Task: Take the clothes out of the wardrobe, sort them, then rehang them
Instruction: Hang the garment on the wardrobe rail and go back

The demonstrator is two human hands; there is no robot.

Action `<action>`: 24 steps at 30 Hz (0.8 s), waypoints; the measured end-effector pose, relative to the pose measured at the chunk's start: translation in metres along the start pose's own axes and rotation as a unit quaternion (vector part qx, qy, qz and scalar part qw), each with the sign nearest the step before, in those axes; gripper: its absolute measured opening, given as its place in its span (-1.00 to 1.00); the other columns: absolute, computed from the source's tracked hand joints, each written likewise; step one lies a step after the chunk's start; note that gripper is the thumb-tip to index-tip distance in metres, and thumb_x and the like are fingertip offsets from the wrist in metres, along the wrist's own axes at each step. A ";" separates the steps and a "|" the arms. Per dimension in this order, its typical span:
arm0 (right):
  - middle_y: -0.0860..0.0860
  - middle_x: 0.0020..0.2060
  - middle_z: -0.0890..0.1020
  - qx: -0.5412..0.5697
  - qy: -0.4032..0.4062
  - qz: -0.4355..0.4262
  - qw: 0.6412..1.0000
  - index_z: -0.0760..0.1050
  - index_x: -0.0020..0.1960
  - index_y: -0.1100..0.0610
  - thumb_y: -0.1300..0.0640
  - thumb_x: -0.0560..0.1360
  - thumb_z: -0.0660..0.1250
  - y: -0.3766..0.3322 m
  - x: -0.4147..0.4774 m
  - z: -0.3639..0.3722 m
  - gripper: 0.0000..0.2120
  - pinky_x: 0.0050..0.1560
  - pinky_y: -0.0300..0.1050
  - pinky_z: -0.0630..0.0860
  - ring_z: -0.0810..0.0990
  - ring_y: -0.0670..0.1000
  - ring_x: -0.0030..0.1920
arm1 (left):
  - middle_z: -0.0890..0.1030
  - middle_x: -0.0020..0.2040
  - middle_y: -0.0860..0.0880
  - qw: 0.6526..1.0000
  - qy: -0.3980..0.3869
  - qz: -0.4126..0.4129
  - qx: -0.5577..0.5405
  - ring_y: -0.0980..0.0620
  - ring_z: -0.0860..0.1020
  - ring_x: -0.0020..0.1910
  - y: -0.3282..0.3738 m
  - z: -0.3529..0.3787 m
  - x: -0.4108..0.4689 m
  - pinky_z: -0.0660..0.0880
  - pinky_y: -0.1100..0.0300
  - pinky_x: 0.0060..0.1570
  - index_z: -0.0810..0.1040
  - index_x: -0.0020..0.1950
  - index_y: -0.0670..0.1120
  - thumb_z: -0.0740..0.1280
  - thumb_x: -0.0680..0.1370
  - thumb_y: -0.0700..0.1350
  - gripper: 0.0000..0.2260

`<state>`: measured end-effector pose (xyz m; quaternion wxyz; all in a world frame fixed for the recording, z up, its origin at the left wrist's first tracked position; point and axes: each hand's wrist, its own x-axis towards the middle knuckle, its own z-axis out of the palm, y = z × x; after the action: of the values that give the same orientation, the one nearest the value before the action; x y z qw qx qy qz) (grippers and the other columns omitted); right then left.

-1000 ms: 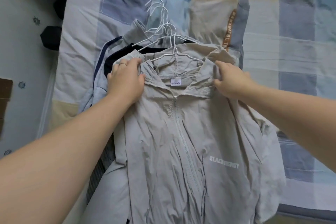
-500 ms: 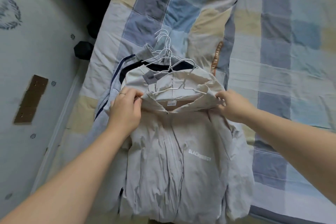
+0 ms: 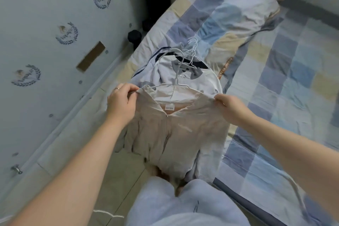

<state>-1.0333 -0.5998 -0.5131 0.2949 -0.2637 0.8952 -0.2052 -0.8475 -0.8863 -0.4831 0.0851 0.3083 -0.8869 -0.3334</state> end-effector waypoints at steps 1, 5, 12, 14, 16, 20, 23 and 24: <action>-0.09 -0.35 0.48 -0.002 0.005 -0.019 1.000 0.48 -0.15 0.12 0.19 0.62 0.16 -0.009 -0.013 -0.003 -0.80 -0.36 -0.19 0.30 0.44 -0.03 -0.32 | 0.56 -0.03 -0.05 1.000 0.010 -0.004 -0.007 -0.14 0.56 0.05 -0.001 -0.012 -0.015 0.48 -0.04 0.14 0.63 0.04 -0.15 0.29 0.58 -0.28 -0.86; -0.08 -0.33 0.52 -0.012 0.020 -0.082 0.996 0.50 -0.16 0.09 0.20 0.62 0.20 -0.048 -0.060 -0.003 -0.80 -0.34 -0.39 0.30 0.44 -0.11 -0.31 | 0.57 -0.04 0.01 0.998 0.042 -0.031 -0.029 -0.03 0.55 0.05 -0.013 -0.057 -0.077 0.44 0.17 0.06 0.63 0.03 -0.10 0.31 0.58 -0.25 -0.87; -0.12 -0.17 0.56 -0.029 0.002 -0.157 0.987 0.60 0.05 0.08 0.15 0.61 0.23 -0.118 -0.129 0.041 -0.84 -0.21 -0.21 0.35 0.51 0.00 -0.10 | 0.60 -0.04 0.05 0.986 0.131 -0.082 -0.054 0.23 0.54 -0.06 -0.061 -0.122 -0.209 0.37 0.49 -0.04 0.57 -0.08 0.16 0.34 0.55 -0.26 -0.72; -0.14 -0.16 0.54 -0.048 0.003 -0.178 0.983 0.59 0.06 0.05 0.12 0.61 0.22 -0.139 -0.151 0.056 -0.84 -0.20 -0.19 0.37 0.51 0.00 -0.08 | 0.61 -0.04 0.04 0.981 0.155 -0.097 -0.062 0.30 0.54 -0.07 -0.074 -0.138 -0.250 0.34 0.55 -0.08 0.58 -0.09 0.16 0.34 0.55 -0.27 -0.71; -0.12 -0.13 0.55 -0.049 0.020 -0.193 0.980 0.59 0.07 0.06 0.13 0.61 0.24 -0.158 -0.177 0.070 -0.84 -0.22 -0.22 0.29 0.47 -0.03 -0.09 | 0.61 -0.06 0.09 0.978 0.173 -0.099 -0.064 0.35 0.53 -0.07 -0.086 -0.152 -0.289 0.34 0.56 -0.10 0.56 -0.11 0.19 0.34 0.54 -0.27 -0.69; -0.09 -0.13 0.57 -0.041 0.031 -0.226 0.973 0.60 0.05 0.11 0.17 0.59 0.27 -0.188 -0.231 0.100 -0.86 -0.13 -0.20 0.26 0.49 -0.01 -0.08 | 0.62 -0.09 0.16 0.972 0.199 -0.103 -0.071 0.34 0.54 -0.07 -0.109 -0.181 -0.359 0.34 0.56 -0.12 0.53 -0.16 0.26 0.35 0.53 -0.26 -0.64; -0.11 -0.17 0.55 -0.045 0.024 -0.256 0.965 0.60 0.02 0.12 0.19 0.59 0.28 -0.204 -0.270 0.118 -0.88 -0.15 -0.20 0.30 0.49 -0.02 -0.11 | 0.63 -0.08 0.15 0.966 0.213 -0.119 -0.081 0.31 0.55 -0.06 -0.123 -0.195 -0.408 0.35 0.56 -0.14 0.56 -0.16 0.23 0.35 0.53 -0.24 -0.68; -0.12 -0.19 0.55 -0.047 0.024 -0.261 0.964 0.60 0.01 0.10 0.18 0.58 0.28 -0.208 -0.282 0.123 -0.89 -0.17 -0.22 0.30 0.48 -0.03 -0.13 | 0.63 -0.07 0.15 0.964 0.217 -0.125 -0.085 0.30 0.55 -0.05 -0.125 -0.199 -0.424 0.35 0.56 -0.13 0.57 -0.15 0.21 0.36 0.53 -0.24 -0.69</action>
<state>-0.6880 -0.6200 -0.3774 0.1969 -0.4972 0.8105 -0.2389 -0.3781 -0.8115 -0.3889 0.2591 0.4729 -0.7703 -0.3403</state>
